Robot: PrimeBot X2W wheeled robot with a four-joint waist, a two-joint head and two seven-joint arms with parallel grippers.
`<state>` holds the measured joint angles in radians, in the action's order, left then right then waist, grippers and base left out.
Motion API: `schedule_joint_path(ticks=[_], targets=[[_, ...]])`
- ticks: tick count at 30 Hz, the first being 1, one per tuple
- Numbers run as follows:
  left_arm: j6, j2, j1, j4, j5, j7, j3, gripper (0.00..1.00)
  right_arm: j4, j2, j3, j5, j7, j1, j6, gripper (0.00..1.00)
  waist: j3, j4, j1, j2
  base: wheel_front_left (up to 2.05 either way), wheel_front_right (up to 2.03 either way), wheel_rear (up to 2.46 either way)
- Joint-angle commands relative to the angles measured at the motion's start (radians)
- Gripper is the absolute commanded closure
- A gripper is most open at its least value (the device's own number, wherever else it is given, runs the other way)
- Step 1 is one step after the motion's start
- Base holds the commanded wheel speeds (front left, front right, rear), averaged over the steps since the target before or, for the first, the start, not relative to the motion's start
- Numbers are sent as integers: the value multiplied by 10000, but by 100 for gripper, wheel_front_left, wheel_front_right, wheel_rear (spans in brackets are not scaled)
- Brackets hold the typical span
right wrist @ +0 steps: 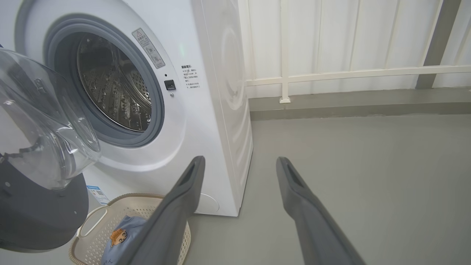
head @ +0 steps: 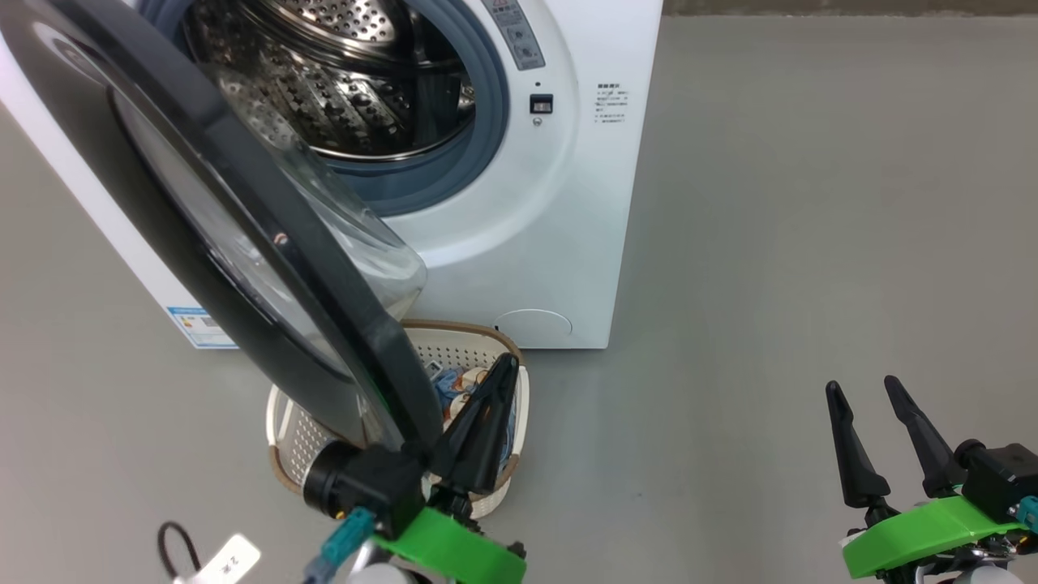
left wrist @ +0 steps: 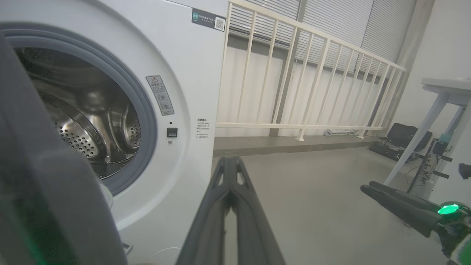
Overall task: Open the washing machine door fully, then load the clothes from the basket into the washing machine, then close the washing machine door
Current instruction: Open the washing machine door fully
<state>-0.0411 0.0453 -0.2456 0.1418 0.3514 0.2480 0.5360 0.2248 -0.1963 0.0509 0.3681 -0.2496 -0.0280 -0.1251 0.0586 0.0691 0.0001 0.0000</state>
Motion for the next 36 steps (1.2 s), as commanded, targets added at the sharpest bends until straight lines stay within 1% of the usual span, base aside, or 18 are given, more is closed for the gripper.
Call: schedule_joint_path(ticks=[1, 6, 12, 17, 25, 36], targets=[[152, 49, -536, 157, 237, 91, -183, 100, -286, -187, 164, -59, -122, -211, -56, 0, 51, -50, -1, 0, 0, 0, 0], [336, 49, -950, 1096, 716, 130, -189, 100, -305, -192, 163, -52, -122, -280, -56, 0, 83, -103, -1, 0, 0, 0, 0], [430, 49, -1050, 1447, 1177, 135, -576, 100, -333, -188, 220, -82, -122, -288, -56, 0, 60, -122, -1, 0, 0, 0, 0], [489, 49, -1097, 1735, 1248, 136, -879, 100, -344, -158, 268, -109, -122, -278, -56, 0, 41, -98, -1, 0, 0, 0, 0], [465, 49, -1080, 2130, 1313, 136, -1239, 100, -365, -124, 251, -122, -122, -241, -56, 0, -39, -64, -1, 0, 0, 0, 0], [423, 49, -876, 2361, 1202, 137, -1529, 100, -396, -81, 160, -124, -122, -121, -56, 0, -111, 158, -1, 0, 0, 0, 0]])
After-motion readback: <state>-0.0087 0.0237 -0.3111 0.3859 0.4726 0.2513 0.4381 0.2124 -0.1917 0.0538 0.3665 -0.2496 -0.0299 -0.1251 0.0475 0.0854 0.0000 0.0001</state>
